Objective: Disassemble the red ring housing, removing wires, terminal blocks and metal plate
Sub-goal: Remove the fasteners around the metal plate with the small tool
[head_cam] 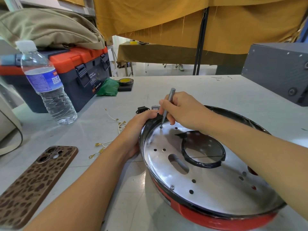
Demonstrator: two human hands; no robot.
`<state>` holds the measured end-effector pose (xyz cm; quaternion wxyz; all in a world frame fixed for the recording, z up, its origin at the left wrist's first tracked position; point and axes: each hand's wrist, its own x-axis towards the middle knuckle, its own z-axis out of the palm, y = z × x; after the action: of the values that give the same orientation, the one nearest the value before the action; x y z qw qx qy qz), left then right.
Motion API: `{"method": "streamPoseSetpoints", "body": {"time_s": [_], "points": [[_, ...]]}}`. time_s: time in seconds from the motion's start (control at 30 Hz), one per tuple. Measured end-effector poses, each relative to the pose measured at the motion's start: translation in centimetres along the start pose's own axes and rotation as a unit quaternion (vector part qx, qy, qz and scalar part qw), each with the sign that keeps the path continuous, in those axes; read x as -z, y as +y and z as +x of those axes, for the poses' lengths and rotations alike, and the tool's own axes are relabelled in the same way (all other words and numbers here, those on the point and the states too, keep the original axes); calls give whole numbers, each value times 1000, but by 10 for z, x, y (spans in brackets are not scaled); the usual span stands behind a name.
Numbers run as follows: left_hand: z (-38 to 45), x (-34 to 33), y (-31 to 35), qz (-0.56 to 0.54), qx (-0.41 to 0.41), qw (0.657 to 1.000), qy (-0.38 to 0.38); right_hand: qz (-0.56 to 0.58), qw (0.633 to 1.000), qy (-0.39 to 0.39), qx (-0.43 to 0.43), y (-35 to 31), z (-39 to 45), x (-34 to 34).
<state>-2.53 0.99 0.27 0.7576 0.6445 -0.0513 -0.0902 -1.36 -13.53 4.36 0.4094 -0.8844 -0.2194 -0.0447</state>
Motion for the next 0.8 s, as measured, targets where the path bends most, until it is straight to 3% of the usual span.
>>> {"method": "streamPoseSetpoints", "body": {"time_s": [0.33, 0.43, 0.5, 0.63, 0.8], "points": [[6, -3, 7, 35, 11, 998, -53, -25, 999, -43, -6, -7, -3, 6], [3, -2, 4, 15, 9, 999, -35, -19, 998, -53, -17, -6, -2, 8], [3, -5, 4, -17, 17, 1000, -3, -4, 999, -50, -21, -5, -2, 9], [1, 0, -2, -40, 3, 999, -12, 97, 994, -34, -26, -1, -3, 12], [-1, 0, -2, -31, -5, 999, -28, 84, 996, -12, -15, -1, -2, 9]]}}
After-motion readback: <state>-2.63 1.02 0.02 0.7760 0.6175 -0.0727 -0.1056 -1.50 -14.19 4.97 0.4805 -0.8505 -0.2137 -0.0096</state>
